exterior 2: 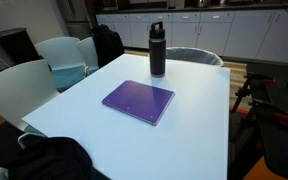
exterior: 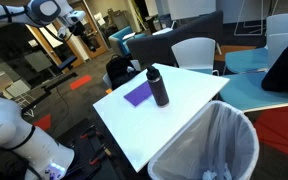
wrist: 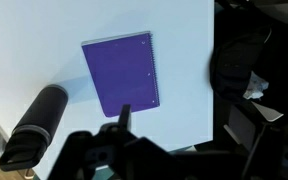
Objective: Remove the lid from the bottle, then move the bottle forward, then put the lid on the bottle
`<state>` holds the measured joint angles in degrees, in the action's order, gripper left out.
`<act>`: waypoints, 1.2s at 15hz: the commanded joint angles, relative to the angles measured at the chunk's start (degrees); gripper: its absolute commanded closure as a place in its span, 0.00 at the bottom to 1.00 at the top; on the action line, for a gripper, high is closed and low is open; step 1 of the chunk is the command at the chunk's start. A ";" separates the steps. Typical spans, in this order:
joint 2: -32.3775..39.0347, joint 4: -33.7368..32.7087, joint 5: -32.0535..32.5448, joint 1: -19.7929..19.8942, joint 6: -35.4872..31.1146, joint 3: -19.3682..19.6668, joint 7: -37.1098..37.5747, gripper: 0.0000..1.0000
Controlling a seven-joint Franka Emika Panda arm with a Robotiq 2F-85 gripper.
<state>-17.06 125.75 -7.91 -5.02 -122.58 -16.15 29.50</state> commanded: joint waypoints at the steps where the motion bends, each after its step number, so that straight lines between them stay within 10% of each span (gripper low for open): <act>1: 0.09 -0.14 0.32 -0.83 0.16 0.75 0.23 0.00; 7: 0.20 -0.36 0.88 -0.40 -0.33 0.75 1.18 0.00; 18: 8.93 -7.33 20.39 10.11 -3.81 6.94 27.26 0.00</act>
<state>-12.40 122.02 7.69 3.38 -126.18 -10.45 49.41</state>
